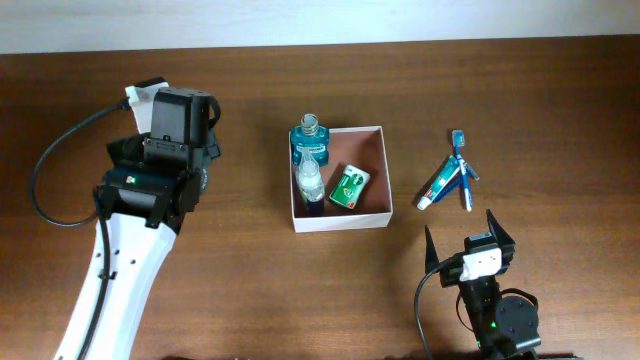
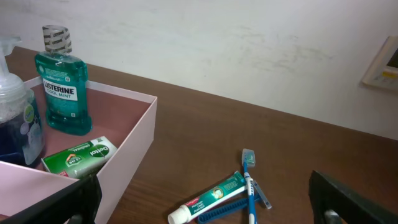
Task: Pack container
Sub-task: 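Release the Dettol bar and retract the left gripper to the left, then move the right gripper forward over the toothbrush, razor and toothpaste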
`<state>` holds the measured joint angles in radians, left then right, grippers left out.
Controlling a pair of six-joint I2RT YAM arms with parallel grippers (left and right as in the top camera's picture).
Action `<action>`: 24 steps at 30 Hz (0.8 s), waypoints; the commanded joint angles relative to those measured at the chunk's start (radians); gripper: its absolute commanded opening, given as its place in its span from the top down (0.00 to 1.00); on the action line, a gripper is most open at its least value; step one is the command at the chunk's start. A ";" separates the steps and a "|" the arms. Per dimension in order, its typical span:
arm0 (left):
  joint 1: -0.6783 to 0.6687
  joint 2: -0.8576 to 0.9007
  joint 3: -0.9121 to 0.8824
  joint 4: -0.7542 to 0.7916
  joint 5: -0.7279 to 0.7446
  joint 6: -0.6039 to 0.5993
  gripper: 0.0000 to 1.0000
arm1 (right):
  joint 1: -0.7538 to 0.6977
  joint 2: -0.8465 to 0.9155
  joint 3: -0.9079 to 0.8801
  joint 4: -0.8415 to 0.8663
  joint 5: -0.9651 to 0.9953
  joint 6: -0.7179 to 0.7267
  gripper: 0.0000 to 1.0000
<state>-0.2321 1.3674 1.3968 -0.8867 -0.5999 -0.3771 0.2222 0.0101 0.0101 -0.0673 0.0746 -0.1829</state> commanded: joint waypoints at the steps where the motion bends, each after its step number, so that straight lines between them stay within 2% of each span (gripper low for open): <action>1: 0.006 0.003 -0.002 -0.001 -0.017 0.008 0.01 | -0.006 -0.006 -0.005 -0.006 0.005 0.004 0.02; 6: 0.006 0.003 -0.002 -0.001 -0.017 0.008 0.01 | -0.006 -0.006 -0.005 0.008 0.030 -0.012 0.01; 8: 0.006 0.003 -0.002 -0.001 -0.017 0.008 0.01 | -0.006 -0.007 -0.002 0.054 -0.100 -0.052 0.01; 10: 0.006 0.003 -0.002 -0.001 -0.017 0.008 0.00 | -0.007 -0.006 0.017 0.056 -0.134 -0.080 0.01; 12: 0.006 0.003 -0.002 -0.001 -0.017 0.008 0.01 | -0.007 0.000 0.074 0.008 -0.068 -0.080 0.01; 16: 0.006 0.003 -0.002 -0.001 -0.017 0.008 0.01 | -0.007 0.055 0.199 -0.073 -0.062 -0.080 0.01; 21: 0.006 0.003 -0.002 -0.001 -0.017 0.008 0.01 | -0.007 0.291 0.443 -0.213 0.007 -0.119 0.02; 24: 0.006 0.003 -0.002 -0.001 -0.017 0.008 0.01 | -0.008 0.498 0.623 -0.346 0.038 -0.132 0.01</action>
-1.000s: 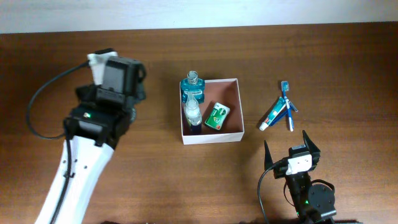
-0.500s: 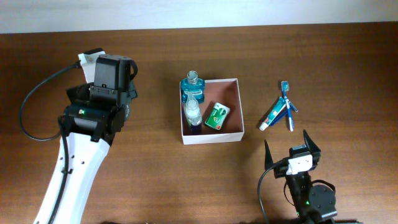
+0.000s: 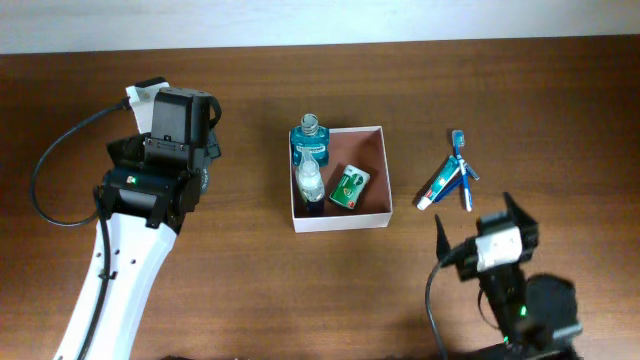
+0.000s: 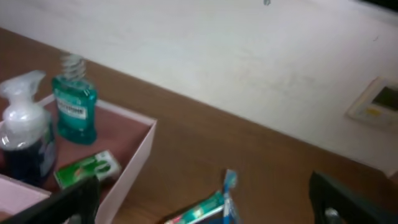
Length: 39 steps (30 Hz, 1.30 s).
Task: Pack container
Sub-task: 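Move the right gripper forward over the toothbrush, razor and toothpaste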
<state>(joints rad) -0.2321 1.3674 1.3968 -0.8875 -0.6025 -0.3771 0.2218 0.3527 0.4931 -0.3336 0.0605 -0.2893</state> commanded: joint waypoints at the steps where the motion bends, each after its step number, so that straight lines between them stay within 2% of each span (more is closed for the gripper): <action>1: 0.006 0.003 -0.002 0.000 -0.014 0.008 0.01 | -0.007 0.230 0.207 -0.132 0.049 -0.026 0.01; 4: 0.006 0.003 -0.002 0.000 -0.014 0.008 0.01 | -0.007 0.463 0.420 -0.276 -0.035 -0.043 0.01; 7: 0.006 0.003 -0.002 0.000 -0.014 0.008 0.01 | -0.007 0.604 0.524 -0.291 -0.071 -0.043 0.02; 14: 0.006 0.003 -0.002 0.000 -0.014 0.008 0.01 | -0.007 0.819 0.539 -0.265 -0.071 -0.043 0.01; 17: 0.006 0.003 -0.002 0.000 -0.014 0.008 0.01 | -0.011 0.889 0.539 -0.241 0.006 -0.040 0.01; 18: 0.006 0.003 -0.002 0.000 -0.014 0.008 0.01 | -0.029 0.927 0.539 -0.194 0.073 -0.001 0.01; 21: 0.006 0.003 -0.002 0.000 -0.014 0.008 0.01 | -0.110 0.996 0.540 -0.107 0.083 0.061 0.01; 27: 0.006 0.003 -0.002 0.000 -0.014 0.008 0.01 | -0.333 1.122 0.540 -0.071 -0.145 0.073 0.01; 29: 0.006 0.003 -0.002 0.000 -0.014 0.008 0.01 | -0.381 1.161 0.540 -0.073 -0.163 0.061 0.01; 36: 0.006 0.003 -0.002 0.000 -0.014 0.008 0.01 | -0.385 1.199 0.539 -0.090 -0.162 0.058 0.09; 39: 0.006 0.003 -0.002 0.000 -0.014 0.008 0.01 | -0.385 1.201 0.539 -0.154 -0.161 0.063 0.24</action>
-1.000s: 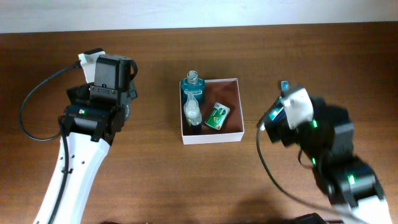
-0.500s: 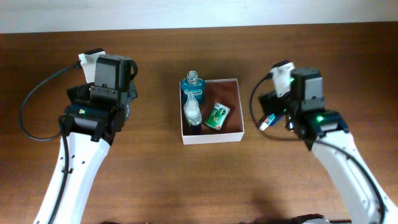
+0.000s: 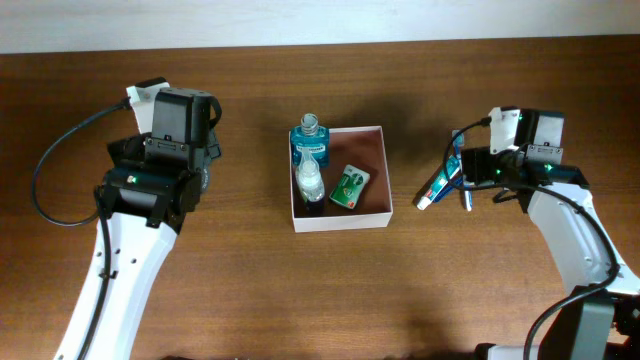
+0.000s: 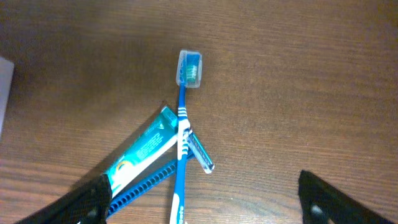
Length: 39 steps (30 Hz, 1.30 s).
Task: Pack container
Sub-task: 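Move the right gripper forward over the toothbrush, razor and toothpaste, then lower the right gripper and grasp the blue toothbrush, lifting it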
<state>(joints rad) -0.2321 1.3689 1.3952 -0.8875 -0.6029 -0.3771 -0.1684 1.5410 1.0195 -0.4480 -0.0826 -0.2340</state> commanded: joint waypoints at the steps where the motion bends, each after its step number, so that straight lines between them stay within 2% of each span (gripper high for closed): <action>1: 0.006 0.002 0.000 0.000 -0.014 0.008 0.01 | 0.005 0.012 0.013 -0.076 -0.019 0.008 0.26; 5: 0.006 0.002 0.000 0.000 -0.014 0.008 0.01 | 0.005 0.015 0.013 -0.138 -0.019 0.007 0.28; 11: 0.006 0.002 0.000 0.000 -0.014 0.008 0.01 | 0.005 0.062 0.006 -0.151 -0.021 0.007 0.48; 19: 0.006 0.002 0.000 0.000 -0.014 0.008 0.01 | 0.005 0.165 0.006 -0.159 -0.047 0.007 0.50; 20: 0.006 0.002 0.000 0.000 -0.014 0.008 0.01 | 0.005 0.185 0.006 -0.159 -0.069 0.007 0.55; 22: 0.006 0.002 0.000 0.000 -0.014 0.008 0.01 | 0.005 0.201 0.006 -0.158 -0.068 0.006 0.57; 32: 0.006 0.002 0.000 0.000 -0.014 0.008 0.01 | 0.005 0.297 0.006 -0.081 -0.064 0.006 0.57; 35: 0.006 0.002 0.000 0.000 -0.014 0.008 0.01 | 0.005 0.298 0.006 -0.067 -0.064 0.006 0.74; 39: 0.006 0.002 0.000 0.000 -0.014 0.008 0.01 | 0.005 0.298 0.008 -0.080 -0.064 0.006 0.83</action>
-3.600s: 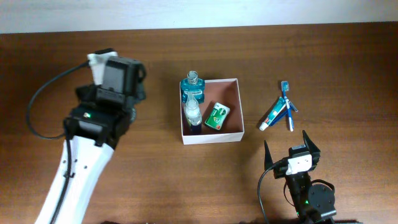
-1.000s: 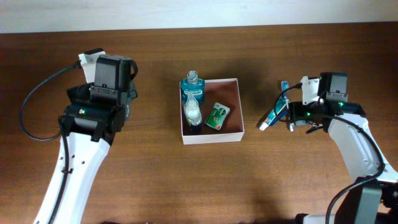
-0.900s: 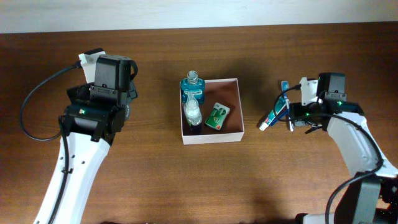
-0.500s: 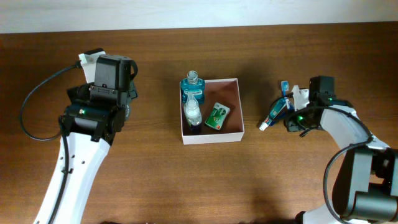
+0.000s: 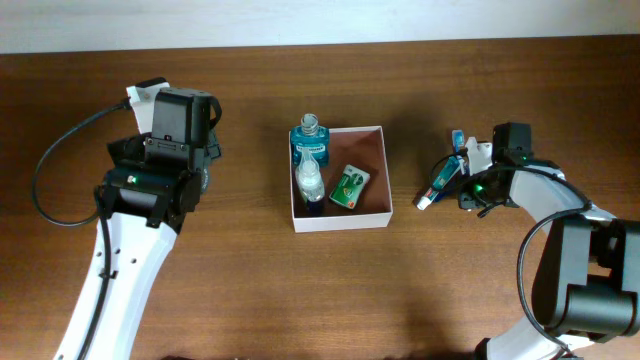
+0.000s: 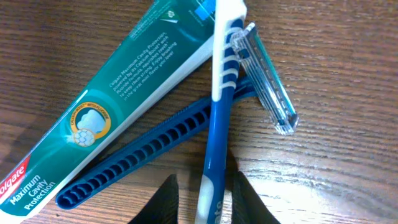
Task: Pack container
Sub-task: 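Lower the right gripper and grasp the blue toothbrush, lifting it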
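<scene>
A pink open box holds a green mouthwash bottle, a clear spray bottle and a green soap pack. Right of the box lie a toothpaste tube, a blue razor and a blue-and-white toothbrush in a heap. My right gripper is down on the heap, open. Its two fingers straddle the toothbrush handle with small gaps either side. The left arm hangs over the table's left; its fingers are hidden under the wrist.
The razor's clear head rests against the toothbrush, and the toothpaste lies under both. The heap sits a little to the right of the box wall, with bare wood table in front.
My right gripper has dropped from above the heap onto it. Its fingers, wide apart before, now stand close either side of the toothbrush handle. The left arm and box contents have not changed.
My right gripper first stood low at the table's front edge, open, facing the box and heap. It then rose a little there. Later it hung over the toothbrush, looking straight down. Now it is lowered around the toothbrush handle.
</scene>
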`<state>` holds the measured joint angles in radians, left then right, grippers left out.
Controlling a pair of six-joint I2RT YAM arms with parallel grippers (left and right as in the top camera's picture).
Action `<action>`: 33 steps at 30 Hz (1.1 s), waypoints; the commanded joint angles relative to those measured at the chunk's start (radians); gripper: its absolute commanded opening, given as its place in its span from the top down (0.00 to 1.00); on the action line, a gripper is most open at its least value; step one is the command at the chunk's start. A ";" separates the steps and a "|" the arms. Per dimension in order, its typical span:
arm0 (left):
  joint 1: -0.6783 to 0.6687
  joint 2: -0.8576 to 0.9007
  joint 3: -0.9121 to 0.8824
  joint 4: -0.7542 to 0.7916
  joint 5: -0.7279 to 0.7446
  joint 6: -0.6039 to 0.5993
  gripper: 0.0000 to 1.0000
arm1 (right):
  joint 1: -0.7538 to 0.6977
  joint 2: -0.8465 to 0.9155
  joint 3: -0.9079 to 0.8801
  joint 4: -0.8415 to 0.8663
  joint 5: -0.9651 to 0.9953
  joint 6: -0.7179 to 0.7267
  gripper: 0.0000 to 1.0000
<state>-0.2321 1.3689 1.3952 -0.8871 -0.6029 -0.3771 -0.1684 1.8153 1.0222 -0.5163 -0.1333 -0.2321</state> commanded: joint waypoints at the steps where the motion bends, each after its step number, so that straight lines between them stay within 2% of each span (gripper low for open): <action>1: 0.006 0.002 0.000 0.000 -0.014 0.008 0.01 | 0.005 0.022 0.005 -0.017 -0.013 0.005 0.84; 10: 0.006 0.002 0.000 0.000 -0.014 0.008 0.01 | 0.005 -0.118 0.007 -0.045 -0.005 0.005 0.89; 13: 0.006 0.002 0.000 0.000 -0.014 0.008 0.01 | 0.005 -0.146 0.007 -0.045 -0.006 0.005 0.96; 19: 0.006 0.002 0.000 0.000 -0.014 0.008 0.01 | 0.005 -0.161 0.007 -0.055 -0.006 0.006 0.96; 23: 0.006 0.002 0.000 0.000 -0.014 0.008 0.00 | 0.005 -0.157 0.006 -0.073 0.012 0.005 0.86; 29: 0.006 0.002 0.000 0.000 -0.014 0.008 0.01 | 0.005 -0.117 0.003 -0.072 0.013 0.005 0.82; 30: 0.006 0.002 0.000 0.000 -0.014 0.008 0.01 | 0.005 -0.107 0.003 -0.071 0.013 0.005 0.74; 33: 0.006 0.002 0.000 0.000 -0.014 0.008 0.01 | 0.005 -0.073 0.003 -0.063 0.012 0.005 0.74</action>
<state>-0.2321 1.3689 1.3952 -0.8875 -0.6029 -0.3771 -0.1684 1.6993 1.0229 -0.5861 -0.1287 -0.2317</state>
